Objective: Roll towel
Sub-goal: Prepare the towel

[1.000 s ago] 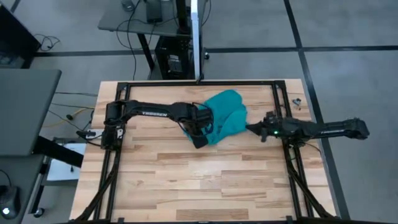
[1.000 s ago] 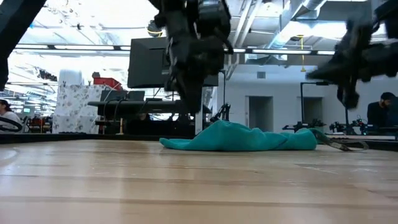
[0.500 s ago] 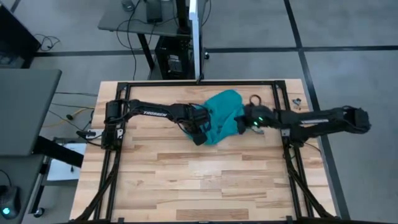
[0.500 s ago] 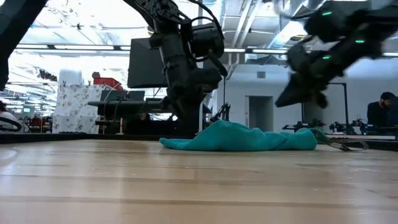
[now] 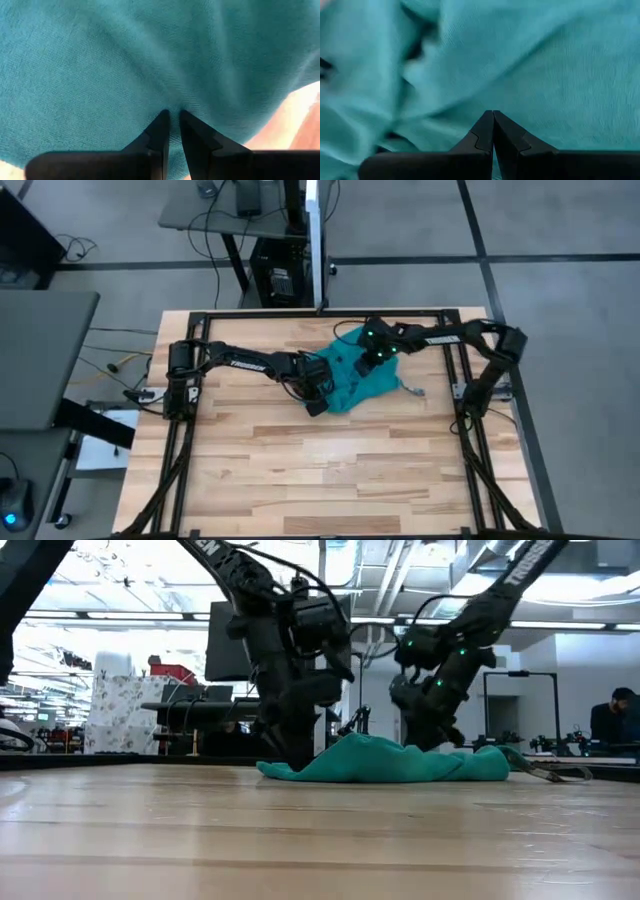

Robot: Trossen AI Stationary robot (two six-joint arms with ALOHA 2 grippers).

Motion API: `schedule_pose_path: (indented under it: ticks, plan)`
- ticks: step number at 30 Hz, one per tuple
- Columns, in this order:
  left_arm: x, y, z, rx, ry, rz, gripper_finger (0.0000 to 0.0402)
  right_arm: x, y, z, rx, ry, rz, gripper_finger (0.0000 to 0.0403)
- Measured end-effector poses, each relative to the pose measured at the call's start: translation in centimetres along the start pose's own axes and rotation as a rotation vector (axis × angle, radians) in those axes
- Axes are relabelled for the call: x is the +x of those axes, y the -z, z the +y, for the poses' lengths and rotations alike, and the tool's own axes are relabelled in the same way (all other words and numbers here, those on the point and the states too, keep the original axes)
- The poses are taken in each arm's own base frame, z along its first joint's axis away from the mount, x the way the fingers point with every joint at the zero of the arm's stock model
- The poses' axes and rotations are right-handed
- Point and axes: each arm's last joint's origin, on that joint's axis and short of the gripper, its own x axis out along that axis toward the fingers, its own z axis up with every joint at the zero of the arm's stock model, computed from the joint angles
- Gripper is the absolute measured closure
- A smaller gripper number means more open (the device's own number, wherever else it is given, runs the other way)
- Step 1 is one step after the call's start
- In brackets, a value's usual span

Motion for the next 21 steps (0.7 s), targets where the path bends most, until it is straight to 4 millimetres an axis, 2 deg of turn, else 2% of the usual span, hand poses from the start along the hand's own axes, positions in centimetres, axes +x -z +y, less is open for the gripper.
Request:
schedule_pose_path:
  ticks: [3,8,11,13,16,21]
  plan:
    - [0.3,1.1,0.0,0.013,-0.027,0.072,0.0370,-0.5,-0.3,-1.5,-0.017,0.128,0.020,0.0403]
    - [-0.2,2.9,-0.7,0.046,-0.048,0.142,0.0370,-1.6,-0.5,-5.2,-0.009,0.309,0.050,0.0403]
    - [-0.8,3.7,-0.9,0.060,-0.059,0.146,0.0370,-2.3,-0.4,-7.7,0.067,0.349,0.060,0.0403]
    - [-1.4,3.6,-0.9,0.063,-0.075,0.125,0.0370,-3.0,-0.4,-8.6,0.101,0.347,0.052,0.0403]
    - [-2.3,3.5,-0.3,0.041,-0.084,0.106,0.0370,-4.6,-0.9,-7.7,0.098,0.239,-0.012,0.0403]
    - [-3.2,2.5,0.7,-0.034,-0.078,0.040,0.0370,-7.3,-1.8,-3.2,0.026,0.065,-0.176,0.0403]
